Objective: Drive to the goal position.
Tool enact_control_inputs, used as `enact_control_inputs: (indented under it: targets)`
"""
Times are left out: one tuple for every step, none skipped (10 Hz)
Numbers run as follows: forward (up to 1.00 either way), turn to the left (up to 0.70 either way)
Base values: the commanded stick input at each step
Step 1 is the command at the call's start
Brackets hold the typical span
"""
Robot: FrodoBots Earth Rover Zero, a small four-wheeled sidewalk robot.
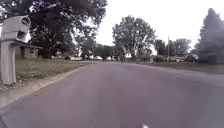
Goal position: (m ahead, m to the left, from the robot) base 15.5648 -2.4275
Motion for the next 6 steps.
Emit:
enact_control_inputs:
  targets:
    - [1.0, 0.4]
    - [1.0, 0.4]
    - [1.0, 0.22]
    - [1.0, 0.03]
    - [1.0, 0.0]
    - [1.0, 0.0]
